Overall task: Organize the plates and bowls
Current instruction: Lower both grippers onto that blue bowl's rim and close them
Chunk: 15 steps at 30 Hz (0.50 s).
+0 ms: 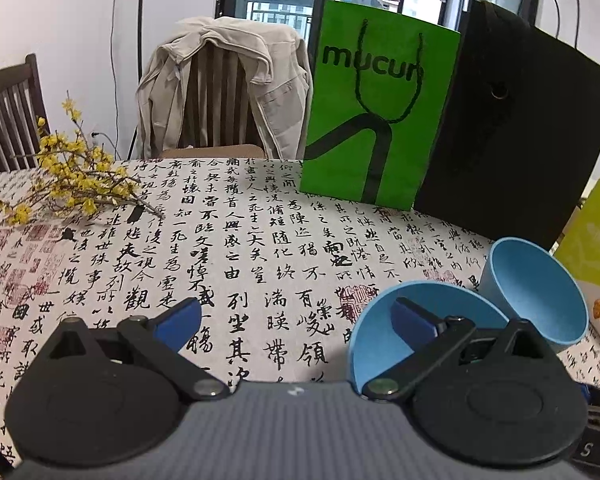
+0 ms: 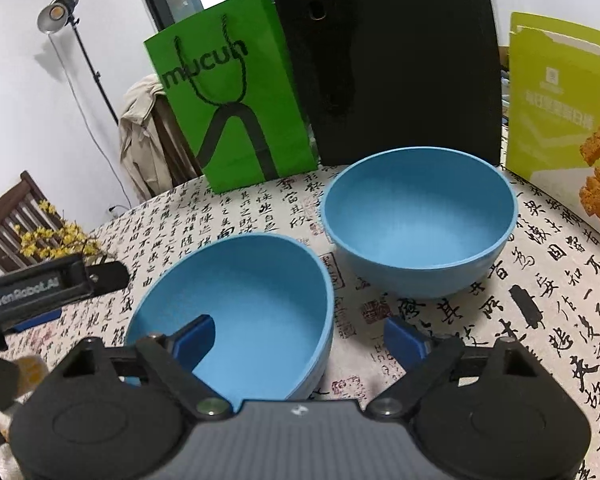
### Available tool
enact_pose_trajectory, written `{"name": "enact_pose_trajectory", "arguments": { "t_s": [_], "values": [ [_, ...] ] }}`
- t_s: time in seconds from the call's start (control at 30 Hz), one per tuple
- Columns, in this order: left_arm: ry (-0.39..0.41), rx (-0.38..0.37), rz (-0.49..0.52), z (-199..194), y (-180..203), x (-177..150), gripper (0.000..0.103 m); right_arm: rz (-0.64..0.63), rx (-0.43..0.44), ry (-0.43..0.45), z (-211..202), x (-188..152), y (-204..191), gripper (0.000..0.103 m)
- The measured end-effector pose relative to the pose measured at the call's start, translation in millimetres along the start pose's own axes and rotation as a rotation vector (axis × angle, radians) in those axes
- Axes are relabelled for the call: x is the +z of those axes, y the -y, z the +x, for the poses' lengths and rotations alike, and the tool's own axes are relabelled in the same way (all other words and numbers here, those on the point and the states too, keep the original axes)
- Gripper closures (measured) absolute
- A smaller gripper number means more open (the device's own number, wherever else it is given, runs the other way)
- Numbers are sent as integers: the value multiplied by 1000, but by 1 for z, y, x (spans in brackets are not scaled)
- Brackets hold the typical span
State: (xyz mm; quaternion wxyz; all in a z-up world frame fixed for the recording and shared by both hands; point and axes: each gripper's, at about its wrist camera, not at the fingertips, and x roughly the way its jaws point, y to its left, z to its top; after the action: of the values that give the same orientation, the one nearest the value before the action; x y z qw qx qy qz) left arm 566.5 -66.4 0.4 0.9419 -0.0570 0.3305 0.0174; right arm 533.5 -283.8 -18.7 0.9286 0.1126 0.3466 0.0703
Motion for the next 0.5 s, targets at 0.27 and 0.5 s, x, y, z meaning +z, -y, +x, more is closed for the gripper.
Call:
{"name": "enact_pose_trajectory", "arguments": {
  "t_s": [0.27,0.5],
  "values": [
    [18,-2,64,0,15,-4,0,-8,-16,-15,11,-1,1,25],
    [8,-5,102,7,28,-11,2,-23,-30,-24,21,-4,-2,33]
  ]
}}
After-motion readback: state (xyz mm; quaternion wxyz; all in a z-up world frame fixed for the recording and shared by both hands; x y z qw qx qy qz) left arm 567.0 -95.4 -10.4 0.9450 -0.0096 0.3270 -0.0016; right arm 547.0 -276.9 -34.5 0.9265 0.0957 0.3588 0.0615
